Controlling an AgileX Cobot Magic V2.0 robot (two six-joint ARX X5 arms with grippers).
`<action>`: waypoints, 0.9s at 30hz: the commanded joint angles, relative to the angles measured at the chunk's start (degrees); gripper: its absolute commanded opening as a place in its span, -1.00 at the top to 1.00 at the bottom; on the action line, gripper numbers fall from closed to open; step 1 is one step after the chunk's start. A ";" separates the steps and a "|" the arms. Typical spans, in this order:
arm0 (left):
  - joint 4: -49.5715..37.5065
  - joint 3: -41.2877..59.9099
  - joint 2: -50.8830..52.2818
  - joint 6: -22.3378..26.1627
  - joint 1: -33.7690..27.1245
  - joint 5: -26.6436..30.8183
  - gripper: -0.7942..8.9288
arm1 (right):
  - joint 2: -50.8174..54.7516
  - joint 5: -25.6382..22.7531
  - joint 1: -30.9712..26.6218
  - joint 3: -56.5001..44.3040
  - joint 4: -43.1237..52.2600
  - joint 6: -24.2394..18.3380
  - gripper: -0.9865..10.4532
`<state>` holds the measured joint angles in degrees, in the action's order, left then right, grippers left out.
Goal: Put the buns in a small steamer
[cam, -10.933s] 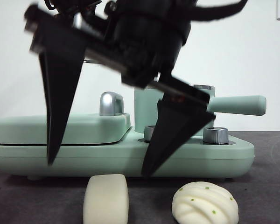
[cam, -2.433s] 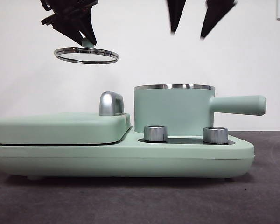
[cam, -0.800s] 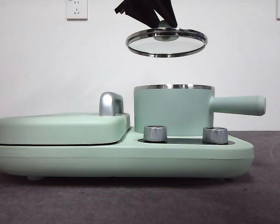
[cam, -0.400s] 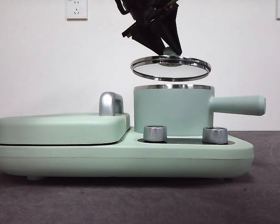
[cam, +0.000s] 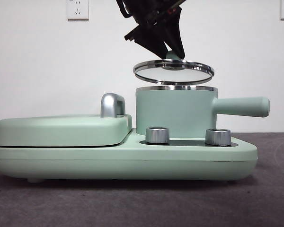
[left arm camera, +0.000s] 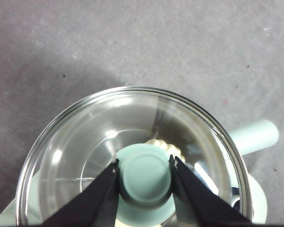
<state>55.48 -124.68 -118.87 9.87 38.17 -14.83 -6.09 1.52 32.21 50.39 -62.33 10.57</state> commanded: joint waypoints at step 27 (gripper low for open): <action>-1.75 -2.34 -4.61 2.12 1.18 -0.22 0.80 | 0.00 -0.02 0.35 0.39 0.55 0.59 0.13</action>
<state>55.02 -124.77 -121.40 11.22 38.76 -14.92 -6.09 1.50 32.21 50.39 -62.33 10.59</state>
